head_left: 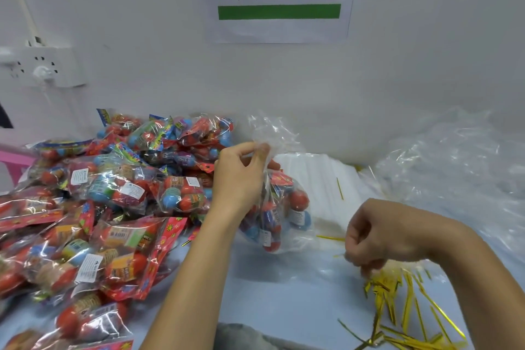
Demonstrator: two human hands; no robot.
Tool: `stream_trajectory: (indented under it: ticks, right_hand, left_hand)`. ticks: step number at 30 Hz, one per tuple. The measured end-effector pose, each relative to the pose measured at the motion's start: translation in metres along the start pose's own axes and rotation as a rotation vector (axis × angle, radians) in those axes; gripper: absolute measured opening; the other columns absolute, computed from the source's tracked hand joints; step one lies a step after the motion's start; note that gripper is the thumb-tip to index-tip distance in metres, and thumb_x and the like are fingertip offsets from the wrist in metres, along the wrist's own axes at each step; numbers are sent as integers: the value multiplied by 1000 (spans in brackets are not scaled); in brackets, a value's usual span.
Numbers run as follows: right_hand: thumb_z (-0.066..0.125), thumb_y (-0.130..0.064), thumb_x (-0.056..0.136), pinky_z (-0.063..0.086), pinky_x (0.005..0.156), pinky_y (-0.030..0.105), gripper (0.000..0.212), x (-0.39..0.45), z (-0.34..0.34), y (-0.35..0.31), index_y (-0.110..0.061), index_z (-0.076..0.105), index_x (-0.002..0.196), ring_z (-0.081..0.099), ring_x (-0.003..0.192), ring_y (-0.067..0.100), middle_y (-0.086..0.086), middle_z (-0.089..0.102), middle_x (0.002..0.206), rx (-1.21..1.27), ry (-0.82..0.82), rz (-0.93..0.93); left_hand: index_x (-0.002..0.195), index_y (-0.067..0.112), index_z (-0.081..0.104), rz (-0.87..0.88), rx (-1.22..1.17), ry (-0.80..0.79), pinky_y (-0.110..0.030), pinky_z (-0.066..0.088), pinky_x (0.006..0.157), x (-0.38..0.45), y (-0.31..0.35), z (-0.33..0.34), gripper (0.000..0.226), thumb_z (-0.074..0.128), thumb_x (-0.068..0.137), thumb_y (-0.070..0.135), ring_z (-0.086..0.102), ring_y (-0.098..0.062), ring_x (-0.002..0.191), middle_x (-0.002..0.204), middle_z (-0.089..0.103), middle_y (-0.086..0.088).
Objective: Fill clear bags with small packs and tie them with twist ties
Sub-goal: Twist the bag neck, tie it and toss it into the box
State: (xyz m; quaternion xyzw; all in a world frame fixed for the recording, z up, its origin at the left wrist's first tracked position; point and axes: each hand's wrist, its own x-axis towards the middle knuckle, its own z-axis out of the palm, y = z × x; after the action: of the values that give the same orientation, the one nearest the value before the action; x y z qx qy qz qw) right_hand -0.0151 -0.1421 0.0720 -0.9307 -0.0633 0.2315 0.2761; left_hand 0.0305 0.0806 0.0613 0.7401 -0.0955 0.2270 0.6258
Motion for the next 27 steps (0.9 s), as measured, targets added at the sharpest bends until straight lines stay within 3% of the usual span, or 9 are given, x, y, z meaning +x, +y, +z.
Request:
stream_trajectory:
  ticks: [4, 7, 10, 12, 15, 18, 20, 24, 27]
  right_hand:
    - [73, -9, 83, 48, 56, 17, 2, 0, -12, 11, -11, 72, 84, 68, 57, 5, 1, 75, 65, 202, 370, -11]
    - [73, -11, 85, 43, 49, 14, 6, 7, -11, 1, -16, 75, 81, 65, 53, -1, -4, 73, 61, 289, 645, -91]
    - [70, -10, 83, 42, 45, 18, 13, 19, 3, -11, -3, 75, 73, 68, 62, 19, 7, 71, 61, 266, 757, -149]
    - [68, -10, 81, 37, 45, 23, 19, 25, 9, -13, 6, 69, 71, 54, 58, 26, 17, 64, 61, 250, 810, -150]
    - [73, -10, 82, 34, 47, 20, 19, 25, 8, -10, 5, 69, 71, 48, 57, 13, 18, 63, 64, 363, 751, -194]
    - [82, -20, 82, 39, 50, 13, 18, 20, 6, -8, -16, 76, 66, 55, 52, 0, -6, 68, 59, 558, 618, -329]
    - [82, -24, 81, 36, 47, 11, 21, 19, 5, -7, -17, 74, 64, 50, 49, 1, -12, 61, 56, 619, 568, -371]
    - [78, -24, 86, 39, 57, 17, 17, 19, 2, -3, -11, 75, 76, 50, 59, 7, 1, 62, 63, 603, 496, -407]
    - [71, -29, 92, 42, 74, 31, 30, 16, 0, 0, 0, 73, 97, 56, 78, 14, 23, 67, 89, 594, 378, -429]
  left_hand:
    - [91, 21, 74, -43, -37, -123, -13, 54, 64, -5, 4, 12, 18, 59, 99, 28, 72, -1, 73, 80, 76, 8]
    - [86, 21, 76, 0, 11, -215, -14, 50, 67, -10, 7, 27, 21, 60, 99, 27, 66, 1, 70, 77, 75, 11]
    - [65, 25, 67, 83, 16, -323, -11, 34, 53, -17, 13, 39, 35, 60, 99, 24, 42, 1, 51, 54, 53, 18]
    - [58, 29, 62, 111, -8, -384, -12, 28, 46, -19, 15, 43, 43, 58, 100, 24, 31, -2, 46, 50, 43, 16]
    - [58, 32, 66, 95, -32, -427, -10, 29, 44, -21, 16, 43, 45, 58, 101, 20, 34, 0, 41, 48, 47, 17]
    - [60, 39, 70, 71, -39, -427, -7, 32, 43, -22, 18, 45, 43, 61, 99, 23, 40, 2, 39, 47, 53, 18]
    - [65, 43, 74, 86, -41, -417, -6, 38, 49, -23, 20, 46, 40, 62, 98, 22, 52, 5, 46, 55, 63, 19]
    - [62, 37, 73, 46, -32, -385, -10, 35, 45, -24, 18, 46, 40, 64, 97, 18, 42, 1, 42, 48, 55, 16]
    - [62, 17, 71, 22, -16, -345, -14, 31, 43, -23, 16, 44, 35, 64, 96, 14, 36, -1, 40, 45, 47, 14]
